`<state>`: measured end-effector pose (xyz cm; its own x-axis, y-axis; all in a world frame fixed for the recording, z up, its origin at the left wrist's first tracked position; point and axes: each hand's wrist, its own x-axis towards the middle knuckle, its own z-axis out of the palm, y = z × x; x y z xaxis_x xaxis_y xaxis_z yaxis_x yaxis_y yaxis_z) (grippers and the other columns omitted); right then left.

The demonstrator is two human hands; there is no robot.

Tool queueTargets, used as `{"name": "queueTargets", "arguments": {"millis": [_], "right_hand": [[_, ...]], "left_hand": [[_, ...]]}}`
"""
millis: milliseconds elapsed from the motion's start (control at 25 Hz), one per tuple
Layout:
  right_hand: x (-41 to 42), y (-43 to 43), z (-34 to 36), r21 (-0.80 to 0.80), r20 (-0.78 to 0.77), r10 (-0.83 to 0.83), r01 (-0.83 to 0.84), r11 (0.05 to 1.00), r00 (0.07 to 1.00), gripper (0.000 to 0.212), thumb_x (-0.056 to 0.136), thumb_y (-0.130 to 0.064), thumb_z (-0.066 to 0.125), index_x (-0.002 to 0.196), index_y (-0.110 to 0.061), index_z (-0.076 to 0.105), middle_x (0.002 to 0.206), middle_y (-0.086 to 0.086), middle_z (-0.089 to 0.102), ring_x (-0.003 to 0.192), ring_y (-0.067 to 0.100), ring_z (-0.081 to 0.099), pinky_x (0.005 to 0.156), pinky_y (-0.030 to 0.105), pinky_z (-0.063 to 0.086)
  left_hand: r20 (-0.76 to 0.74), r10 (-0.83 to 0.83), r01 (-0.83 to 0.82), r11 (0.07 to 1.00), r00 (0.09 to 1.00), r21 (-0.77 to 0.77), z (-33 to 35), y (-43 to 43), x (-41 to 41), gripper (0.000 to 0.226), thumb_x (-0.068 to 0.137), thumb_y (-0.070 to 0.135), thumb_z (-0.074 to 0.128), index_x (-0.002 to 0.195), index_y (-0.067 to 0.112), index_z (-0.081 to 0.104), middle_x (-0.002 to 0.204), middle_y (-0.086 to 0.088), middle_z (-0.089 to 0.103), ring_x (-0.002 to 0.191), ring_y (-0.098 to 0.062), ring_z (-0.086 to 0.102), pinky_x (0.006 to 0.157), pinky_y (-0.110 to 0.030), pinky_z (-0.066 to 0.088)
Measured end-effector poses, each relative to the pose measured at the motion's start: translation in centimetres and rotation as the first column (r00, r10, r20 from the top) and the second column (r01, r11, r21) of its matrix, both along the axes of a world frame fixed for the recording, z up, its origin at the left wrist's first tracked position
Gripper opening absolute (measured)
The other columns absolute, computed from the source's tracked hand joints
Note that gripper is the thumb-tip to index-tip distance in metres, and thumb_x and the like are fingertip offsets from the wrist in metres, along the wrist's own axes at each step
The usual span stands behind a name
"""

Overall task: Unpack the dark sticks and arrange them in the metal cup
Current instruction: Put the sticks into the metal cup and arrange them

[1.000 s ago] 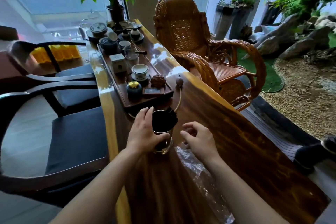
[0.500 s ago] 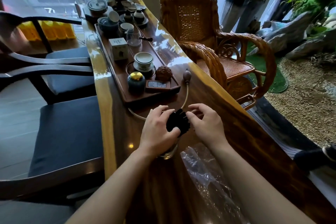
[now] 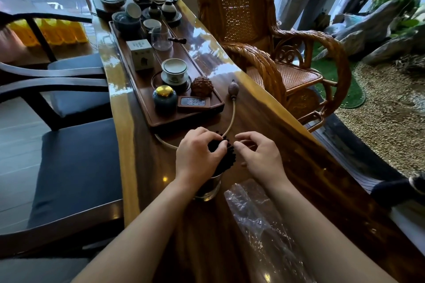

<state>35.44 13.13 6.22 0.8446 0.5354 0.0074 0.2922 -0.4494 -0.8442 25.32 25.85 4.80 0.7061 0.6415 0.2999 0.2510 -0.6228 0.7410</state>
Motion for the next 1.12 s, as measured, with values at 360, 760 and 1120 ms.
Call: {"name": "queueTargets", "arguments": {"millis": [360, 760, 1120], "right_hand": [[-2.5, -1.8, -0.7, -0.037, -0.028, 0.009, -0.01, 0.999, 1.0, 0.007, 0.088, -0.032, 0.075, 0.09, -0.027, 0.079, 0.076, -0.01, 0.076, 0.073, 0.006, 0.072, 0.072, 0.039, 0.063], [-2.5, -1.6, 1.2, 0.203, 0.035, -0.079, 0.07, 0.977, 0.996, 0.008, 0.092, -0.018, 0.071, 0.091, -0.023, 0.076, 0.077, -0.003, 0.074, 0.07, 0.017, 0.073, 0.066, 0.044, 0.063], [-2.1, 1.5, 4.0, 0.093, 0.206, 0.078, -0.099, 0.991, 0.975, 0.013, 0.091, -0.017, 0.073, 0.102, -0.015, 0.078, 0.095, -0.004, 0.076, 0.089, 0.007, 0.071, 0.081, 0.032, 0.06]], "left_hand": [[0.162, 0.077, -0.059, 0.992, 0.984, -0.109, 0.1, 0.1, -0.5, 0.01, 0.09, 0.023, 0.069, 0.086, 0.015, 0.074, 0.087, 0.005, 0.067, 0.083, -0.006, 0.063, 0.071, -0.021, 0.052], [0.326, 0.153, -0.024, 0.93, 0.933, -0.367, 0.4, 0.8, -1.1, 0.008, 0.097, 0.023, 0.063, 0.097, 0.022, 0.07, 0.091, 0.008, 0.073, 0.088, -0.012, 0.071, 0.08, -0.042, 0.061], [0.337, -0.046, 0.138, 0.957, 0.94, -0.254, 1.3, 0.8, -1.1, 0.013, 0.093, 0.016, 0.068, 0.104, 0.021, 0.071, 0.096, 0.008, 0.073, 0.093, -0.008, 0.071, 0.078, -0.025, 0.059]]}}
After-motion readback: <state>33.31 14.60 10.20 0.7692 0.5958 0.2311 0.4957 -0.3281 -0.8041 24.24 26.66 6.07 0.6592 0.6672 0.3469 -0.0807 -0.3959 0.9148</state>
